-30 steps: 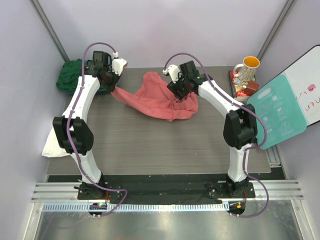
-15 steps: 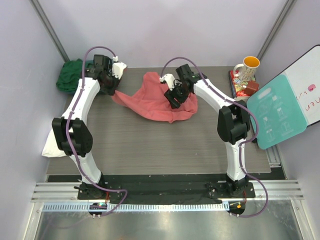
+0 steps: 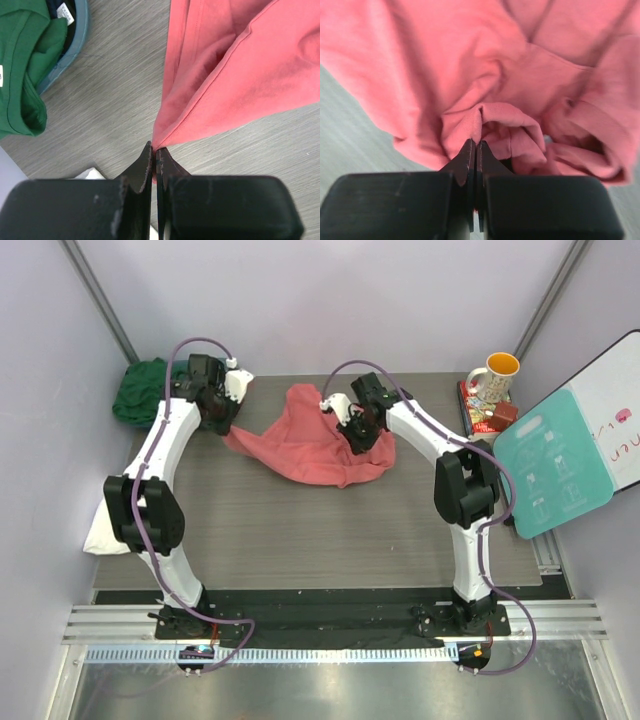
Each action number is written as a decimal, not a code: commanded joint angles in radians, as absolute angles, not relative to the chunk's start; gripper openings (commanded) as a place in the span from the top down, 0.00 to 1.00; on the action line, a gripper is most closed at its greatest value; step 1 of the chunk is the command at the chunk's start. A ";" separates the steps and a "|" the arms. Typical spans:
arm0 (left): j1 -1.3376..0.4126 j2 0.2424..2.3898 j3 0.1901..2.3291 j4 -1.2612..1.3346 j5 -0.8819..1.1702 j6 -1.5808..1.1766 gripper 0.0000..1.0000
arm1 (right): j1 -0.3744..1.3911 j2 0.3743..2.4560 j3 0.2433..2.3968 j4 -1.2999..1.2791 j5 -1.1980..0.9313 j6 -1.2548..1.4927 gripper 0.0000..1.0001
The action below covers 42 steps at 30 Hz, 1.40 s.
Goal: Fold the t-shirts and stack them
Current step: Flatten out the tshirt
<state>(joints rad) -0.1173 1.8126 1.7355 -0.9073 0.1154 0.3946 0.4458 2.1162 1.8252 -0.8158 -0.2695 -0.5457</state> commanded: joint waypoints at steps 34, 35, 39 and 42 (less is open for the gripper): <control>-0.103 1.858 1.844 -0.919 0.121 0.407 1.00 | 0.393 1.518 1.245 -0.942 -0.201 -0.902 0.18; -0.104 1.862 1.847 -0.920 0.121 0.402 1.00 | 0.390 1.557 1.312 -0.954 -0.225 -0.843 0.20; -0.103 1.878 1.874 -0.931 0.127 0.397 1.00 | 0.367 1.764 1.489 -1.063 -0.354 -0.779 0.32; -0.104 1.876 1.873 -0.930 0.117 0.405 1.00 | 0.351 1.830 1.525 -1.071 -0.423 -0.782 0.33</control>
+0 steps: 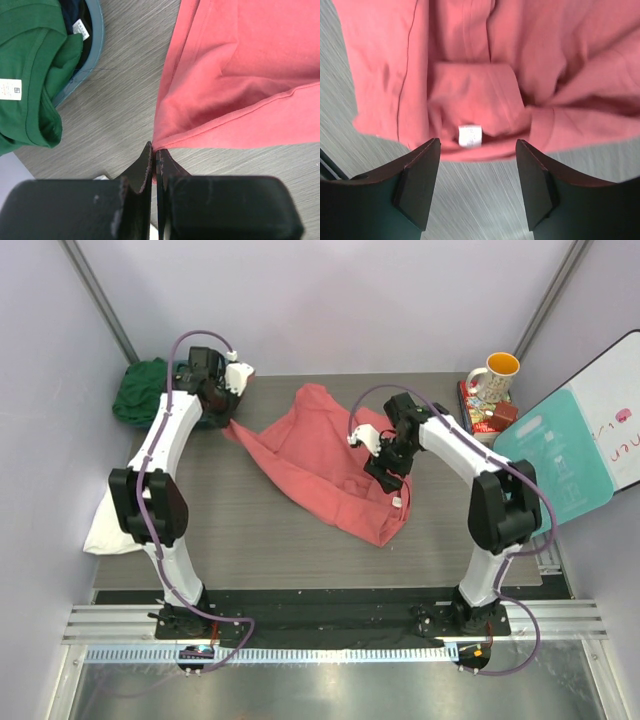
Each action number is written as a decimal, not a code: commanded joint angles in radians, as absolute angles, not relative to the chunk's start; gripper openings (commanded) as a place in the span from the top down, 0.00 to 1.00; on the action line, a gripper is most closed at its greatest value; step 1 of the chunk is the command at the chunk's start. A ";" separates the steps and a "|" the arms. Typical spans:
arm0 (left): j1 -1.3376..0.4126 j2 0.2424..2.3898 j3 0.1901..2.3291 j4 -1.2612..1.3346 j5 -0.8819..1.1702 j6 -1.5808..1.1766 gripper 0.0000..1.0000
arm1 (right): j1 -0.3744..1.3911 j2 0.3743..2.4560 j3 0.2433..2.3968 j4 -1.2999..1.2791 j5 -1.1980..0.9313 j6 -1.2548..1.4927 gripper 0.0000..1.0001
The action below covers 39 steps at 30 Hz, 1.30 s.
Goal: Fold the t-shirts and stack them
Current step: Flatten out the tshirt
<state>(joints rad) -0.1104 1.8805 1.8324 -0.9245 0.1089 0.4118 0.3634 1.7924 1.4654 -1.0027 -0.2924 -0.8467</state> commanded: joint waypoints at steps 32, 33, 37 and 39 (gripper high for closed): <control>-0.103 1.890 1.876 -0.948 0.101 0.422 1.00 | 0.420 2.033 1.583 -1.177 -0.424 -0.839 0.99; -0.103 1.885 1.873 -0.948 0.103 0.420 1.00 | 0.420 2.028 1.592 -1.169 -0.395 -0.838 0.99; -0.103 1.870 1.846 -0.939 0.101 0.426 1.00 | 0.410 1.987 1.719 -1.144 -0.200 -0.895 0.99; -0.103 1.856 1.833 -0.928 0.097 0.430 1.00 | 0.396 1.961 1.782 -1.115 -0.073 -0.925 0.99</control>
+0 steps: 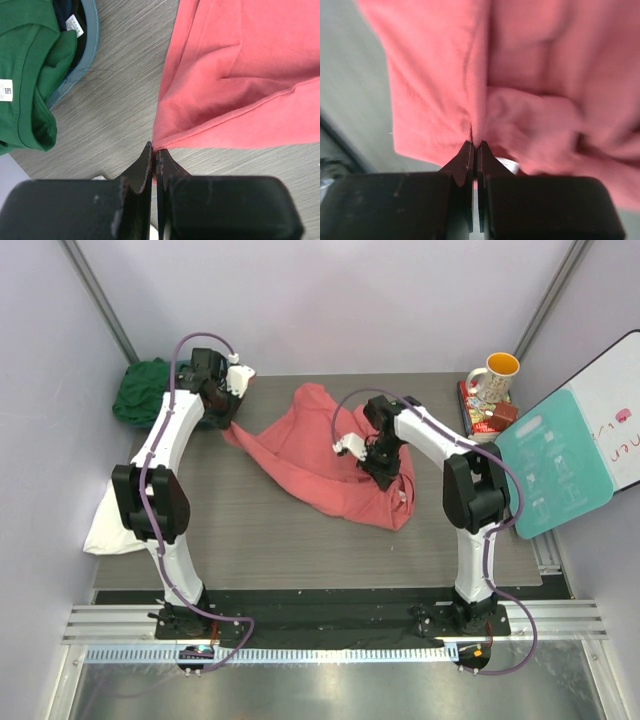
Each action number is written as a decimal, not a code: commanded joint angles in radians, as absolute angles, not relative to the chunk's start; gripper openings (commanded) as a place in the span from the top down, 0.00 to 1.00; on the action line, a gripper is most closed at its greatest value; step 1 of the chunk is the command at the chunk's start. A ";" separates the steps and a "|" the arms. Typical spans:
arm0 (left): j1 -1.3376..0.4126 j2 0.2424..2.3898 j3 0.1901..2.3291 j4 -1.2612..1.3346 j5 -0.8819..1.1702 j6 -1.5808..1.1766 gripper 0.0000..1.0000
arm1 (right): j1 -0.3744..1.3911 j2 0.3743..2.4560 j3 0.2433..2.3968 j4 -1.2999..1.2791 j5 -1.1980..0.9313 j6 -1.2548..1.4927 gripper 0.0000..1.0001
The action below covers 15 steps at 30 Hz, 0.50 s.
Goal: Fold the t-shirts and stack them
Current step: Flatten out the tshirt
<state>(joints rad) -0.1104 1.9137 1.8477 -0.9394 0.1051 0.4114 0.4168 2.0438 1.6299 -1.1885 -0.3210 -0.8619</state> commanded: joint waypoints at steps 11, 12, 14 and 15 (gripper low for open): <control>-0.104 1.775 1.844 -0.444 -0.255 0.246 1.00 | 0.373 1.865 1.801 -0.098 0.399 -1.323 0.99; -0.103 1.775 1.858 -0.393 -0.279 0.248 1.00 | 0.370 1.865 1.778 -0.009 0.403 -1.359 0.99; -0.103 1.756 1.888 -0.263 -0.319 0.262 1.00 | 0.362 1.873 1.766 0.280 0.405 -1.410 0.99; -0.104 1.744 1.891 -0.223 -0.325 0.267 1.00 | 0.357 1.878 1.772 0.348 0.406 -1.442 0.99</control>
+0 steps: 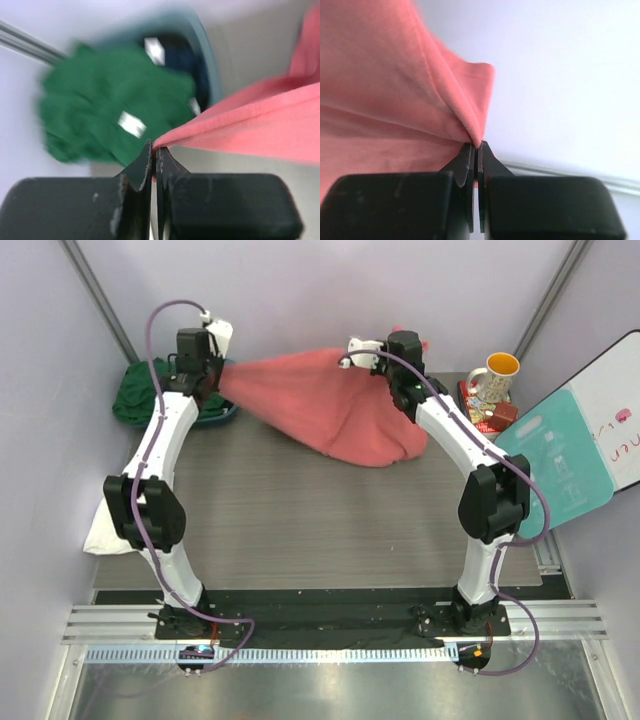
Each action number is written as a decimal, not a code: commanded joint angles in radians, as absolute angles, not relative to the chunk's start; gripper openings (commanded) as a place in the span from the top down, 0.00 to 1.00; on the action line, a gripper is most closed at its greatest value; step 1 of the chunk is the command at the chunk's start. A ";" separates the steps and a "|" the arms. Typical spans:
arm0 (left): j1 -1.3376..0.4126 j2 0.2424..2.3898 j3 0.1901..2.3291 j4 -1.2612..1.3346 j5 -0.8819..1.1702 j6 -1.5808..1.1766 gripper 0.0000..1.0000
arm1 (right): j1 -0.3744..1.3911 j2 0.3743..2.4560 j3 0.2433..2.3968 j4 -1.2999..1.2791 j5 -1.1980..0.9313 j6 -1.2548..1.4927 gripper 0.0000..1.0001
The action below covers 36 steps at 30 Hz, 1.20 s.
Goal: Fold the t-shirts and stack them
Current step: Flatten out the tshirt
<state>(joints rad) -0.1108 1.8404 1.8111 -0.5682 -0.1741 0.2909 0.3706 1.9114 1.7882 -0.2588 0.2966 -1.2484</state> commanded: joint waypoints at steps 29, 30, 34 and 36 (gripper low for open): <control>-0.106 1.278 1.654 -0.006 0.107 0.731 1.00 | 0.321 1.446 1.748 0.210 0.373 -1.384 0.99; -0.106 1.299 1.651 -0.006 0.103 0.761 1.00 | 0.307 1.453 1.731 0.245 0.358 -1.393 0.99; -0.098 1.402 1.660 0.012 0.129 0.877 1.00 | 0.241 1.535 1.706 0.281 0.310 -1.375 0.99; -0.092 1.457 1.664 0.053 0.150 0.899 1.00 | 0.212 1.607 1.738 0.322 0.314 -1.377 0.99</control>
<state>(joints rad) -0.1162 1.3441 1.6588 -0.0032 0.1627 0.7628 0.2852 1.4960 1.7176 0.2264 0.2844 -1.3602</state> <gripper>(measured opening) 0.008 0.039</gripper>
